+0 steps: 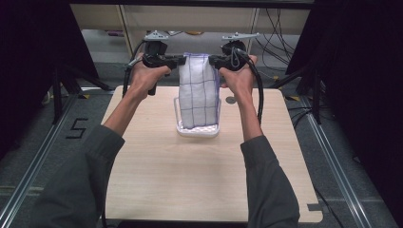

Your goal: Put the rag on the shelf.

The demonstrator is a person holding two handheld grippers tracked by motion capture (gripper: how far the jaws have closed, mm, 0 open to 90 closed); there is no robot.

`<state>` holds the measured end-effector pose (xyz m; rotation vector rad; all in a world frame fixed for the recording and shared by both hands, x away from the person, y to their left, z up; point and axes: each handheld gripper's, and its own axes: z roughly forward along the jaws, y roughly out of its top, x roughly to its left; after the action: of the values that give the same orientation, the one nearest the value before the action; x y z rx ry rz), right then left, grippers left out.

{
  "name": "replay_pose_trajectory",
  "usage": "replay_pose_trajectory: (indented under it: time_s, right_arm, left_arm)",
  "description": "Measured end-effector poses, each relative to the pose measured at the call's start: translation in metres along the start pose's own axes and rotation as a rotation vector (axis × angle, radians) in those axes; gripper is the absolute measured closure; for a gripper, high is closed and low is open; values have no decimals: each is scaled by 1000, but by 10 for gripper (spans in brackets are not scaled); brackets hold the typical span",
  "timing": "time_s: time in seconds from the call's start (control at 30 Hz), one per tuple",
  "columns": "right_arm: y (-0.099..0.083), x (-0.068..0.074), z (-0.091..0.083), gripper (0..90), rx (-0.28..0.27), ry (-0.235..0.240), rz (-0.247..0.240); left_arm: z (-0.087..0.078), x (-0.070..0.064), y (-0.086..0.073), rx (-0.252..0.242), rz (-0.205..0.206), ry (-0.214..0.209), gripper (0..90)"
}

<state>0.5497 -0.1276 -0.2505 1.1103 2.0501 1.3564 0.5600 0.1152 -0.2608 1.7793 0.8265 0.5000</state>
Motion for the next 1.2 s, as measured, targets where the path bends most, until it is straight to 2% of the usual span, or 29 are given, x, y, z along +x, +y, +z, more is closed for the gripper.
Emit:
replay_pose_trajectory:
  time_s: [0.03, 0.13, 0.3, 0.37, 0.47, 0.5, 0.6, 0.63, 0.67, 0.7, 0.9, 0.97, 1.0, 1.13, 1.2]
  right_arm:
    - [-1, -1, 2, 824, 2, 1, 3]
    - [-2, -5, 10, 822, 12, -12, 6]
    - [-8, -12, 24, 819, 24, -18, 19]
    - [-13, -14, 29, 818, 40, -31, 32]
    - [-20, -20, 37, 818, 52, -32, 39]
    - [-22, -20, 39, 818, 64, -38, 54]
    - [-30, -25, 46, 816, 87, -46, 64]
    - [-32, -27, 48, 815, 92, -45, 59]
    - [-34, -29, 51, 814, 104, -48, 55]
    - [-36, -30, 53, 813, 109, -45, 60]
    - [-48, -35, 64, 808, 156, -40, 65]
    - [-52, -35, 68, 808, 178, -36, 64]
    - [-54, -35, 71, 807, 206, -36, 85]
    - [-58, -35, 78, 802, 243, -34, 80]
    - [-60, -37, 82, 799, 244, -33, 59]
  left_arm:
    - [3, 2, -1, 7, 19, 5, 848]
    - [10, 6, -4, 15, 33, 16, 846]
    - [27, 13, -14, 20, 15, 24, 841]
    - [33, 14, -19, 40, 25, 35, 841]
    - [41, 17, -25, 57, 19, 34, 839]
    - [44, 18, -27, 61, 18, 31, 838]
    - [53, 20, -36, 77, 9, 28, 838]
    - [55, 21, -38, 102, 22, 25, 839]
    - [57, 20, -41, 100, 12, 23, 839]
    - [58, 21, -42, 109, 21, 23, 839]
    - [64, 26, -56, 152, 12, 13, 841]
    - [64, 26, -60, 167, 15, 9, 844]
    - [65, 26, -61, 172, 18, 10, 846]
    - [65, 25, -64, 187, 16, 5, 848]
    - [65, 25, -66, 204, 13, 0, 848]
